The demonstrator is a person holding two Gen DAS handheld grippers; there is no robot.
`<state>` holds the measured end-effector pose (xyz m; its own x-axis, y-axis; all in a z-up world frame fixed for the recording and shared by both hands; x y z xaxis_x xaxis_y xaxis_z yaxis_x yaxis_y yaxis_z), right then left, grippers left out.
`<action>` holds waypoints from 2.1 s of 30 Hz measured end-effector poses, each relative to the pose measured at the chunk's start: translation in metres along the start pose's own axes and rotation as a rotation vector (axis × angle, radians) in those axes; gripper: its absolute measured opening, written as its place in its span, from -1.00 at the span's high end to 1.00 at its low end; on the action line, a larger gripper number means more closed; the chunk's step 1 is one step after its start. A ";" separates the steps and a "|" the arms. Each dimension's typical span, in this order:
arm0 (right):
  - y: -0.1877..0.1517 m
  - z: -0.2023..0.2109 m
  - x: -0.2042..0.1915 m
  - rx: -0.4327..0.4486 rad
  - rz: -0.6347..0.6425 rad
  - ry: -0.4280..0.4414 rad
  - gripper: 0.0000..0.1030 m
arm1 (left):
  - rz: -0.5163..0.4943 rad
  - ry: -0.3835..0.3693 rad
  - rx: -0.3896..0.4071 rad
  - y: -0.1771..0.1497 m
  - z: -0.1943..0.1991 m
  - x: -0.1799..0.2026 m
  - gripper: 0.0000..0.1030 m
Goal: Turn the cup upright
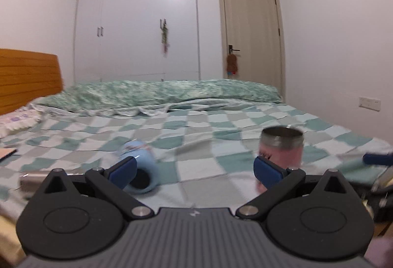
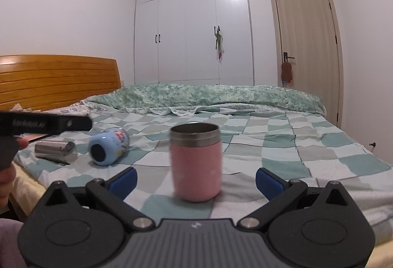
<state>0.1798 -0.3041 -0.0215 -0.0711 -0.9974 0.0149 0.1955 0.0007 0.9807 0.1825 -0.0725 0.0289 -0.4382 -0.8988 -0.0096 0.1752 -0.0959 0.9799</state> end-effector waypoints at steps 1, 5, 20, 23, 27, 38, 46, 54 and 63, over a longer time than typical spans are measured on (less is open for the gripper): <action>-0.003 0.004 -0.003 0.008 0.003 -0.005 -1.00 | -0.006 0.011 0.006 -0.005 0.007 -0.002 -1.00; -0.011 0.018 -0.013 0.046 0.027 -0.028 -1.00 | 0.002 0.043 0.033 -0.028 0.033 -0.011 -1.00; -0.013 0.029 -0.014 0.150 0.029 -0.101 -1.00 | 0.014 0.098 0.100 -0.056 0.050 -0.022 -1.00; -0.014 0.030 -0.015 0.154 0.031 -0.101 -1.00 | 0.016 0.098 0.104 -0.055 0.049 -0.023 -1.00; -0.015 0.031 -0.015 0.156 0.032 -0.101 -1.00 | 0.013 0.097 0.104 -0.056 0.049 -0.022 -1.00; -0.015 0.032 -0.015 0.158 0.032 -0.102 -1.00 | 0.011 0.093 0.103 -0.058 0.048 -0.021 -1.00; -0.015 0.033 -0.014 0.157 0.036 -0.103 -1.00 | 0.011 0.091 0.104 -0.058 0.049 -0.020 -1.00; -0.014 0.032 -0.014 0.156 0.040 -0.104 -1.00 | 0.011 0.092 0.104 -0.059 0.048 -0.019 -1.00; -0.014 0.032 -0.014 0.155 0.042 -0.105 -1.00 | 0.011 0.087 0.104 -0.058 0.048 -0.018 -1.00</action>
<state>0.1470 -0.2881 -0.0296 -0.1689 -0.9832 0.0686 0.0483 0.0612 0.9970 0.1379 -0.0299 -0.0186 -0.3582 -0.9336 -0.0117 0.0852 -0.0451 0.9953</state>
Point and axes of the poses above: each gripper's, at about its wrist camera, not at the fingertips, and z roughly against the way its jaws point, x to its right, y to its top, the point moved 10 cm from there along -z, roughly the way its jaws point, and after that the axes turned 14 degrees about -y, right-handed, at the moved point
